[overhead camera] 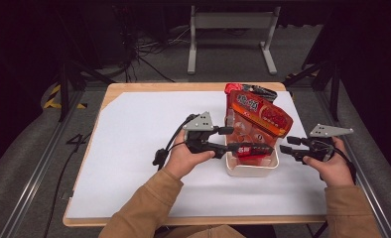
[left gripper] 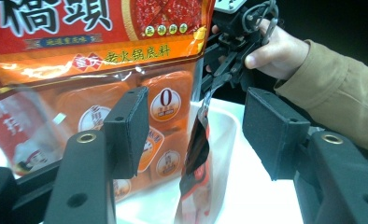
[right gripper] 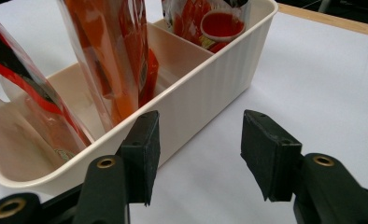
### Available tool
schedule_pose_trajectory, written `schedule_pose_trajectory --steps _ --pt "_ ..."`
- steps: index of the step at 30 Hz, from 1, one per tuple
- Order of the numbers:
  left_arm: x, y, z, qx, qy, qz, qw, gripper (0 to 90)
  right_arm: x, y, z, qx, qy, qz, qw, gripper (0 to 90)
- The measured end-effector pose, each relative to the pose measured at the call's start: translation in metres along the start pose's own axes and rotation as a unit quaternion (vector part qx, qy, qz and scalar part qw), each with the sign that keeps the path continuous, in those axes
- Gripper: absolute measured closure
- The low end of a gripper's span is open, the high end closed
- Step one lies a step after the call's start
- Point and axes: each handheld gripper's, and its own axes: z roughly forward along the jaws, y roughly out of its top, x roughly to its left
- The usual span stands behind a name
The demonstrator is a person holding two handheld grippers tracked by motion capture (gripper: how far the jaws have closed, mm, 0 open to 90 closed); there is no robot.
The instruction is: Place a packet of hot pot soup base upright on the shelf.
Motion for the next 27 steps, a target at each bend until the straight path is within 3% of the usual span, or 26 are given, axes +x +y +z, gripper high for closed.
schedule_pose_trajectory --steps 11,19,27 --pt "0.000 -0.002 -0.038 0.022 0.051 -0.007 0.9985 36.3 0.000 0.000 -0.006 -0.023 -0.006 -0.004 0.9997 45.9" --pt "0.002 -0.012 -0.073 0.034 0.089 -0.024 0.9951 31.4 0.003 0.000 -0.008 -0.037 -0.014 -0.002 0.9992 40.5" --pt "0.006 -0.023 -0.101 0.042 0.123 -0.029 0.9911 26.2 0.007 0.001 -0.006 -0.044 -0.011 -0.014 0.9989 36.9"
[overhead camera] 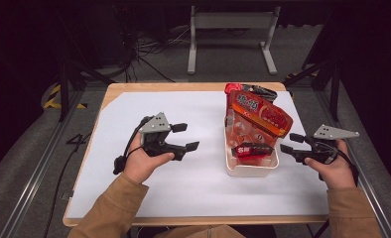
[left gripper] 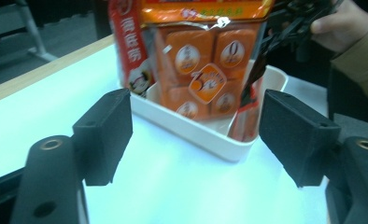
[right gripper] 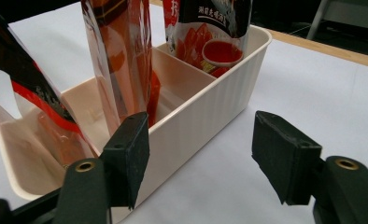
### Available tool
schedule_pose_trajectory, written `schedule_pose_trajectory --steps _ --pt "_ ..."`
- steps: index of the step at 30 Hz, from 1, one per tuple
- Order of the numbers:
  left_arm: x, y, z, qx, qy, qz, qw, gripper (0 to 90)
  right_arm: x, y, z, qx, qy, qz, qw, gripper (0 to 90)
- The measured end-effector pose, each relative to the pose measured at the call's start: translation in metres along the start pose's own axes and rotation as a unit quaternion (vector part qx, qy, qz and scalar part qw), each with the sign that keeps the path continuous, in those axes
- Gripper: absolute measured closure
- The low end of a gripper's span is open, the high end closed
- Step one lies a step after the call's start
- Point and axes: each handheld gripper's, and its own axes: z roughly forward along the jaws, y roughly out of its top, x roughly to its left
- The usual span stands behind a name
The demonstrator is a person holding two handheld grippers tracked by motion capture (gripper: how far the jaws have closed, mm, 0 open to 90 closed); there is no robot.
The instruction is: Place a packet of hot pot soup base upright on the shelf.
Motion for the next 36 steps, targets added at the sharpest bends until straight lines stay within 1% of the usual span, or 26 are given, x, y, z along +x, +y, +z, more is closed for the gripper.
schedule_pose_trajectory --steps 1,3,5,6,7,8,9,10,11,15,16,19,20,24,26,30,33,35,36 --pt "0.001 -0.002 -0.003 0.003 0.004 -0.004 1.0000 25.7 0.000 0.000 0.000 0.000 -0.003 -0.002 1.0000 36.4" --pt "0.003 -0.006 -0.008 0.008 0.013 -0.008 0.9999 24.3 0.001 -0.001 0.000 0.003 -0.007 0.009 0.9999 34.8" --pt "0.007 -0.010 -0.014 0.011 0.022 -0.005 0.9997 23.2 0.001 -0.002 0.000 0.002 -0.012 0.009 0.9999 34.4" --pt "0.008 -0.013 -0.017 0.014 0.026 -0.008 0.9995 23.0 0.001 -0.002 0.000 0.002 -0.013 0.009 0.9999 33.9" --pt "0.010 -0.015 -0.019 0.016 0.030 -0.006 0.9994 22.9 0.001 -0.003 0.000 0.002 -0.015 0.011 0.9998 33.1" --pt "0.011 -0.018 -0.022 0.016 0.033 -0.009 0.9993 22.9 0.001 -0.003 0.000 0.000 -0.017 0.011 0.9998 32.5" --pt "0.012 -0.020 -0.024 0.016 0.035 -0.010 0.9992 22.5 0.001 -0.004 0.000 0.000 -0.019 0.010 0.9998 31.6" --pt "0.015 -0.024 -0.027 0.013 0.042 -0.011 0.9990 22.3 0.001 -0.004 0.000 -0.002 -0.020 0.009 0.9997 31.1" --pt "0.016 -0.026 -0.029 0.014 0.043 -0.013 0.9989 22.0 0.001 -0.005 0.000 -0.004 -0.023 0.010 0.9997 30.5" --pt "0.022 -0.038 -0.035 0.012 0.061 -0.023 0.9978 20.6 0.001 -0.008 0.000 -0.004 -0.024 0.011 0.9996 29.2" --pt "0.022 -0.038 -0.035 0.012 0.061 -0.023 0.9978 20.3 0.001 -0.008 0.000 -0.004 -0.024 0.011 0.9996 29.2" --pt "0.029 -0.050 -0.041 0.010 0.073 -0.037 0.9966 20.0 0.000 -0.009 0.001 -0.008 -0.026 0.014 0.9995 27.9" --pt "0.031 -0.054 -0.043 0.011 0.078 -0.045 0.9959 19.8 -0.001 -0.010 0.001 -0.009 -0.028 0.014 0.9995 27.6" --pt "0.035 -0.064 -0.047 0.002 0.090 -0.052 0.9946 19.1 -0.001 -0.011 0.002 -0.012 -0.031 0.011 0.9994 26.0" --pt "0.037 -0.069 -0.048 0.003 0.092 -0.055 0.9942 18.8 -0.001 -0.011 0.003 -0.011 -0.033 0.011 0.9993 25.4" --pt "0.039 -0.080 -0.050 -0.016 0.095 -0.060 0.9935 17.6 -0.001 -0.012 0.006 -0.012 -0.034 0.003 0.9994 24.6" --pt "0.041 -0.088 -0.052 -0.023 0.095 -0.067 0.9929 17.2 -0.001 -0.012 0.009 -0.010 -0.035 0.000 0.9994 24.0" --pt "0.041 -0.091 -0.052 -0.023 0.096 -0.070 0.9926 16.7 -0.001 -0.013 0.009 -0.009 -0.036 0.000 0.9993 23.8" --pt "0.042 -0.095 -0.051 -0.021 0.101 -0.068 0.9923 16.4 -0.002 -0.013 0.011 -0.005 -0.037 0.000 0.9993 23.3"
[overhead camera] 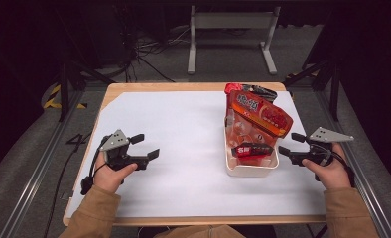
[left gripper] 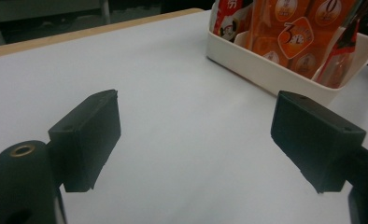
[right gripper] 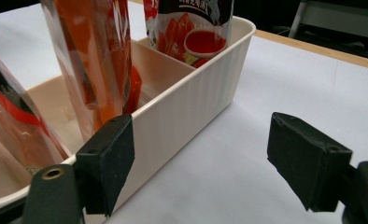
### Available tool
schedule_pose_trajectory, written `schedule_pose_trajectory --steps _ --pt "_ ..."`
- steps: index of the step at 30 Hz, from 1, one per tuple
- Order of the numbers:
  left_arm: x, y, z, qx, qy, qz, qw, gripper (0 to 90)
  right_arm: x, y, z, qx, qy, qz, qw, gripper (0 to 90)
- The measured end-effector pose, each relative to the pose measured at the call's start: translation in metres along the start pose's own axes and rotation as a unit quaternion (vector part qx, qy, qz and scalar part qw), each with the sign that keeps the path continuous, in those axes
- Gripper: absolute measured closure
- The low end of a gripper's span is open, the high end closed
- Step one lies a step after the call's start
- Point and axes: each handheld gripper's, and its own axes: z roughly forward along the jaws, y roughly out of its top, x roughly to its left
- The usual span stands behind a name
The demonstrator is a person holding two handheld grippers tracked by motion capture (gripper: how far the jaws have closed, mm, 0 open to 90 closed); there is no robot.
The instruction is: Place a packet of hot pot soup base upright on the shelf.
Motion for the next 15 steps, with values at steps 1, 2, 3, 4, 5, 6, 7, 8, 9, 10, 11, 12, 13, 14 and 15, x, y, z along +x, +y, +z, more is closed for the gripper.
schedule_pose_trajectory --steps 1,2,3,4,5,6,7,8,9,10,11,12,13,14,15 --pt "0.001 -0.005 0.002 0.008 0.007 0.003 0.9999 16.4 0.000 0.000 0.001 0.001 -0.001 0.001 1.0000 23.3" --pt "0.001 -0.005 0.002 0.008 0.007 0.003 0.9999 16.4 0.000 0.000 0.001 0.001 -0.001 0.001 1.0000 23.3" --pt "0.002 -0.010 0.005 0.017 0.012 -0.007 0.9998 16.4 0.000 -0.001 0.002 0.002 -0.001 0.002 1.0000 23.3" --pt "0.003 -0.013 0.006 0.018 0.013 -0.012 0.9997 16.3 0.000 -0.001 0.003 0.003 0.000 0.003 1.0000 23.3" --pt "0.004 -0.016 0.008 0.019 0.015 -0.016 0.9996 16.4 0.000 -0.001 0.004 0.004 0.000 0.003 1.0000 23.2" --pt "0.005 -0.018 0.008 0.020 0.018 -0.019 0.9995 16.4 0.001 -0.001 0.004 0.006 0.000 0.005 1.0000 23.2" --pt "0.006 -0.021 0.008 0.022 0.022 -0.019 0.9993 16.4 0.001 0.000 0.004 0.008 0.000 0.005 1.0000 23.2" --pt "0.007 -0.022 0.008 0.020 0.024 -0.023 0.9992 16.3 0.001 -0.001 0.005 0.010 0.000 0.005 0.9999 23.0" --pt "0.007 -0.022 0.008 0.020 0.024 -0.023 0.9992 16.2 0.001 -0.001 0.006 0.012 -0.001 0.005 0.9999 22.9" --pt "0.007 -0.024 0.009 0.016 0.024 -0.024 0.9993 16.0 0.001 -0.001 0.007 0.015 -0.003 0.005 0.9999 22.8" --pt "0.008 -0.026 0.009 0.013 0.024 -0.025 0.9993 15.9 0.001 -0.001 0.008 0.015 -0.004 0.003 0.9999 22.7" --pt "0.008 -0.026 0.009 0.013 0.024 -0.025 0.9993 15.8 0.001 -0.001 0.008 0.015 -0.004 0.003 0.9999 22.7" --pt "0.010 -0.027 0.010 0.017 0.026 -0.023 0.9992 15.8 0.001 -0.002 0.009 0.016 -0.005 0.003 0.9999 22.4" --pt "0.011 -0.030 0.012 0.024 0.031 -0.025 0.9989 15.5 0.001 -0.002 0.010 0.018 -0.006 0.002 0.9998 22.3" --pt "0.013 -0.033 0.014 0.030 0.035 -0.027 0.9986 15.4 0.001 -0.003 0.011 0.020 -0.006 0.003 0.9998 22.0"
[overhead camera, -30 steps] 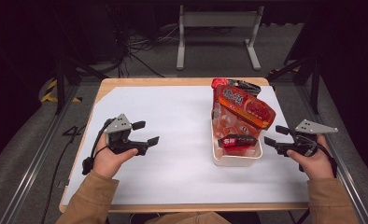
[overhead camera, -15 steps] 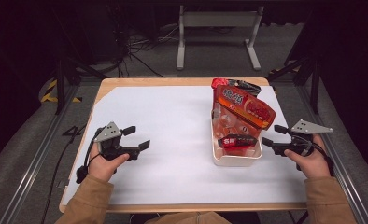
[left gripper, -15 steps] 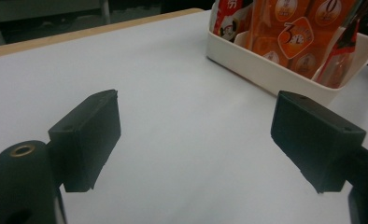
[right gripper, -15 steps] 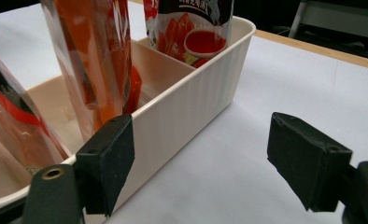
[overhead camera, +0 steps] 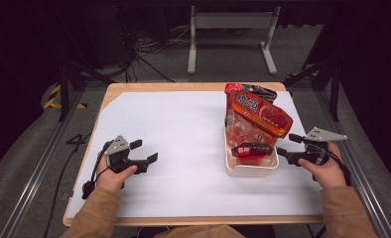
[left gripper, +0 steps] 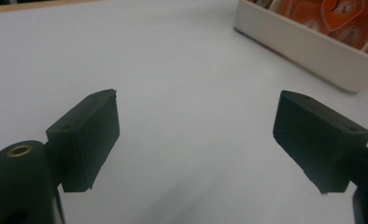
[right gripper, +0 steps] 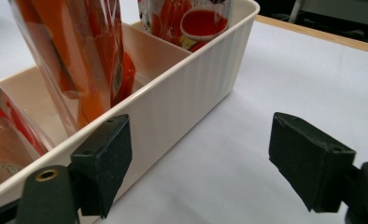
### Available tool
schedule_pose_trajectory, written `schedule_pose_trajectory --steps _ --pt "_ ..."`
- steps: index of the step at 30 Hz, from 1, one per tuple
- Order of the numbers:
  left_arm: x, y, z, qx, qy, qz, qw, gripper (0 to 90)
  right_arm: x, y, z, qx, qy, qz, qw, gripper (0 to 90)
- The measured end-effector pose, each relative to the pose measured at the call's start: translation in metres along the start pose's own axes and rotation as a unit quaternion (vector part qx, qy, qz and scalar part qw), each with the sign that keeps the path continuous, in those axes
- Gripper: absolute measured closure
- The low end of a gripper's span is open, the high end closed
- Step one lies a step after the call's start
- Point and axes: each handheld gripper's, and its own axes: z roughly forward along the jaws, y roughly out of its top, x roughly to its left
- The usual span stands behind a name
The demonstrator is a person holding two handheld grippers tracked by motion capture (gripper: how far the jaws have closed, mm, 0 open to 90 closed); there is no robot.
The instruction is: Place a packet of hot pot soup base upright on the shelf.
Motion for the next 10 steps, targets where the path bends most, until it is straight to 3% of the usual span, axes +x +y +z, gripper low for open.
schedule_pose_trajectory --steps 10 --pt "0.0019 -0.0022 0.0021 -0.001 -0.001 0.008 1.0000 12.0 0.0004 -0.0035 0.0027 0.006 -0.003 0.011 0.9999 19.9"
